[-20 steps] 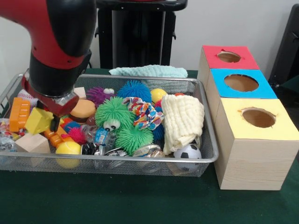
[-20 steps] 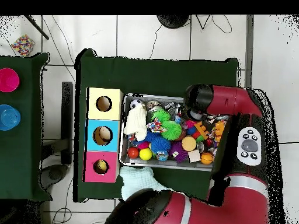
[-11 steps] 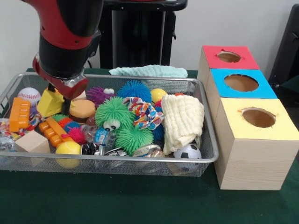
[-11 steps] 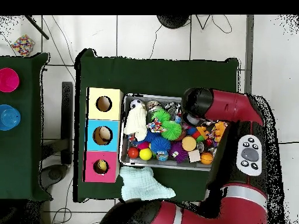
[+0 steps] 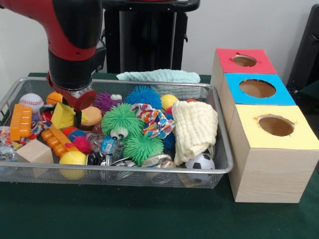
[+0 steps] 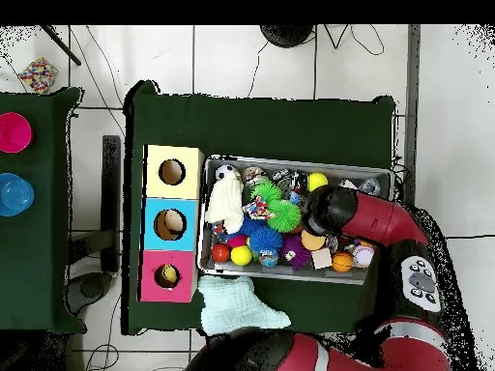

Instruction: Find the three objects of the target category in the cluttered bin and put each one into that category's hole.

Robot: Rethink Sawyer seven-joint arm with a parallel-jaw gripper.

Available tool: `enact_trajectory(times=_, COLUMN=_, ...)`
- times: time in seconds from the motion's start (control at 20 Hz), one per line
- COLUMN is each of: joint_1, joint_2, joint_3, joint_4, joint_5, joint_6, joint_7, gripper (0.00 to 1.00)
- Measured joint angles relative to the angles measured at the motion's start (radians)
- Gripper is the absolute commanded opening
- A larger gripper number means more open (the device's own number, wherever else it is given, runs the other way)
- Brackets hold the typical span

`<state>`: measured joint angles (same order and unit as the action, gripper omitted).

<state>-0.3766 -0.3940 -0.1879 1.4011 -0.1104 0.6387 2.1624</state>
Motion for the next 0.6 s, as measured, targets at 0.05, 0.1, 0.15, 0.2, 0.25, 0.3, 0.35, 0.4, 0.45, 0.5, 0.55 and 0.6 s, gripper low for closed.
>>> enact_trajectory(times=0.05, joint_1=-0.003, joint_2=0.016, joint_3=-0.012, joint_4=0.049, joint_5=0.024, joint_6=-0.079, joint_7=0.020, gripper=1.00)
enact_trajectory(times=0.1, joint_1=-0.003, joint_2=0.019, joint_3=-0.013, joint_4=0.056, joint_5=0.026, joint_6=-0.087, joint_7=0.023, gripper=1.00)
enact_trajectory(times=0.15, joint_1=-0.003, joint_2=0.021, joint_3=-0.015, joint_4=0.062, joint_5=0.027, joint_6=-0.095, joint_7=0.025, gripper=1.00)
enact_trajectory(times=0.2, joint_1=-0.003, joint_2=0.023, joint_3=-0.016, joint_4=0.068, joint_5=0.029, joint_6=-0.103, joint_7=0.027, gripper=1.00)
enact_trajectory(times=0.25, joint_1=-0.003, joint_2=0.027, joint_3=-0.019, joint_4=0.078, joint_5=0.031, joint_6=-0.115, joint_7=0.030, gripper=1.00)
enact_trajectory(times=0.3, joint_1=-0.003, joint_2=0.033, joint_3=-0.023, joint_4=0.092, joint_5=0.035, joint_6=-0.126, joint_7=0.033, gripper=1.00)
enact_trajectory(times=0.35, joint_1=-0.001, joint_2=0.036, joint_3=-0.027, joint_4=0.099, joint_5=0.036, joint_6=-0.129, joint_7=0.034, gripper=1.00)
enact_trajectory(times=0.4, joint_1=0.002, joint_2=0.039, joint_3=-0.033, joint_4=0.105, joint_5=0.038, joint_6=-0.130, joint_7=0.036, gripper=1.00)
enact_trajectory(times=0.45, joint_1=0.007, joint_2=0.040, joint_3=-0.041, joint_4=0.111, joint_5=0.045, joint_6=-0.131, joint_7=0.040, gripper=1.00)
enact_trajectory(times=0.5, joint_1=0.013, joint_2=0.039, joint_3=-0.047, joint_4=0.113, joint_5=0.053, joint_6=-0.130, joint_7=0.044, gripper=1.00)
enact_trajectory(times=0.55, joint_1=0.019, joint_2=0.039, joint_3=-0.053, joint_4=0.113, joint_5=0.060, joint_6=-0.129, joint_7=0.047, gripper=1.00)
enact_trajectory(times=0.6, joint_1=0.026, joint_2=0.038, joint_3=-0.060, joint_4=0.113, joint_5=0.066, joint_6=-0.127, joint_7=0.050, gripper=1.00)
